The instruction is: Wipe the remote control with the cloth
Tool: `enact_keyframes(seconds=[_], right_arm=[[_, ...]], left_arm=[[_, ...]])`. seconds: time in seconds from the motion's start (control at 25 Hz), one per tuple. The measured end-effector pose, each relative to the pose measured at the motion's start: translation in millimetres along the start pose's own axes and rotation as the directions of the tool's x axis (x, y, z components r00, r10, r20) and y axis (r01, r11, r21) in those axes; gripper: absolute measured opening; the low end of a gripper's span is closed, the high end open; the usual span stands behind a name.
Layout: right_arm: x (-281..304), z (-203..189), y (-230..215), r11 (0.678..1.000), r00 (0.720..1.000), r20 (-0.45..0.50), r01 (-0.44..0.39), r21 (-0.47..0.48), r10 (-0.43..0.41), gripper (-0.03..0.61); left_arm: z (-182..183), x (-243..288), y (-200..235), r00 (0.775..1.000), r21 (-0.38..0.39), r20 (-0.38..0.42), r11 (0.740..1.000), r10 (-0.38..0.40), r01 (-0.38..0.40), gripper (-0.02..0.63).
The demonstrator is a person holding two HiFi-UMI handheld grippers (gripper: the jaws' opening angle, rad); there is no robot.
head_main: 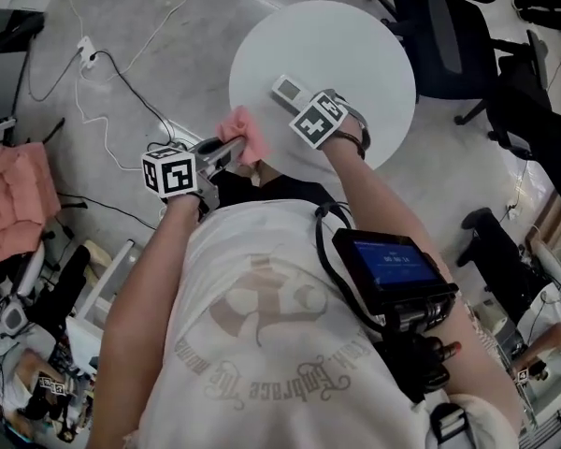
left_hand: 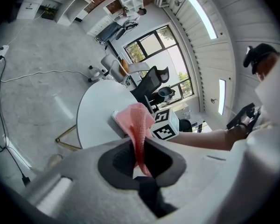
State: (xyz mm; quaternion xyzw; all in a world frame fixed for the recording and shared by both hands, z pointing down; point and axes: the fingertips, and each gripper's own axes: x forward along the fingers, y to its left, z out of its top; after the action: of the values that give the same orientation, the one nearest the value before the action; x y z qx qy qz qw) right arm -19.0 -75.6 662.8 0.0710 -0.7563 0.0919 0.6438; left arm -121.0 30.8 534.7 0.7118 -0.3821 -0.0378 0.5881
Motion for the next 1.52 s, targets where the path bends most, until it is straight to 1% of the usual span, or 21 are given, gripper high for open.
enact_keyframes(seconds=[0.12, 0.24, 0.36, 0.52, 0.64, 0.72, 0.84, 0.92, 1.0, 1.04, 1.12, 1.2, 1.28, 1.4, 1.44, 1.52], right_arm=[[0, -2, 1, 0.996, 1.0, -0.013, 0.007, -0.088, -0.009, 0.253], [3, 1, -1, 0.993, 1.0, -0.009, 0.015, -0.117, -0.016, 0.256], [2, 3, -3, 0.996, 1.0, 0.027, 0.014, -0.086, -0.012, 0.278], [-10, 4, 0, 1.0, 0.994, 0.111, 0.017, -0.024, -0.014, 0.279], [-27, 2, -2, 0.999, 0.981, 0.191, 0.024, 0.038, -0.031, 0.278], [-42, -1, -8, 0.995, 0.966, 0.251, 0.037, 0.095, -0.06, 0.271], [-65, -9, -17, 0.981, 0.932, 0.346, 0.042, 0.187, -0.106, 0.236], [-83, -12, -19, 0.97, 0.905, 0.398, 0.055, 0.235, -0.148, 0.193], [-102, -13, -17, 0.956, 0.873, 0.449, 0.063, 0.287, -0.192, 0.157], [-111, -13, -14, 0.946, 0.855, 0.474, 0.058, 0.319, -0.213, 0.134], [-130, -18, -8, 0.922, 0.817, 0.517, 0.045, 0.385, -0.256, 0.111], [-149, -23, -4, 0.89, 0.775, 0.55, 0.035, 0.454, -0.311, 0.055], [-168, -28, 4, 0.85, 0.732, 0.576, 0.007, 0.527, -0.364, 0.008], [-192, -31, 26, 0.794, 0.673, 0.608, -0.051, 0.606, -0.421, 0.008], [-199, -31, 34, 0.783, 0.654, 0.62, -0.067, 0.619, -0.434, 0.008], [-213, -29, 52, 0.771, 0.617, 0.642, -0.086, 0.631, -0.456, 0.008]], left_arm=[[4, 4, -2, 1.0, 0.003, 0.008, 1.0, 0.006, -0.006, 0.018], [11, 7, -7, 1.0, 0.031, 0.002, 0.999, 0.007, -0.007, 0.018], [12, 7, -9, 1.0, 0.055, -0.008, 0.998, 0.015, -0.015, 0.018], [9, 3, -10, 1.0, 0.067, -0.014, 0.998, 0.019, -0.018, 0.018], [8, 7, -15, 1.0, 0.085, -0.02, 0.996, 0.012, -0.01, 0.018], [11, 14, -19, 1.0, 0.107, -0.027, 0.994, 0.004, -0.002, 0.018], [17, 27, -28, 0.998, 0.152, -0.056, 0.988, -0.017, 0.026, 0.018], [19, 32, -33, 0.996, 0.188, -0.083, 0.981, -0.035, 0.05, 0.019], [22, 31, -38, 0.994, 0.229, -0.093, 0.971, -0.048, 0.068, 0.018], [24, 29, -41, 0.994, 0.25, -0.092, 0.966, -0.05, 0.072, 0.018], [29, 24, -45, 0.995, 0.3, -0.083, 0.951, -0.048, 0.071, 0.018], [37, 19, -53, 0.996, 0.358, -0.074, 0.931, -0.053, 0.076, 0.018], [40, 8, -62, 0.995, 0.42, -0.076, 0.903, -0.062, 0.089, 0.018], [35, -14, -68, 0.993, 0.494, -0.095, 0.864, -0.064, 0.103, 0.018], [32, -21, -68, 0.993, 0.512, -0.102, 0.853, -0.063, 0.107, 0.018], [28, -33, -68, 0.991, 0.536, -0.115, 0.835, -0.07, 0.121, 0.018]])
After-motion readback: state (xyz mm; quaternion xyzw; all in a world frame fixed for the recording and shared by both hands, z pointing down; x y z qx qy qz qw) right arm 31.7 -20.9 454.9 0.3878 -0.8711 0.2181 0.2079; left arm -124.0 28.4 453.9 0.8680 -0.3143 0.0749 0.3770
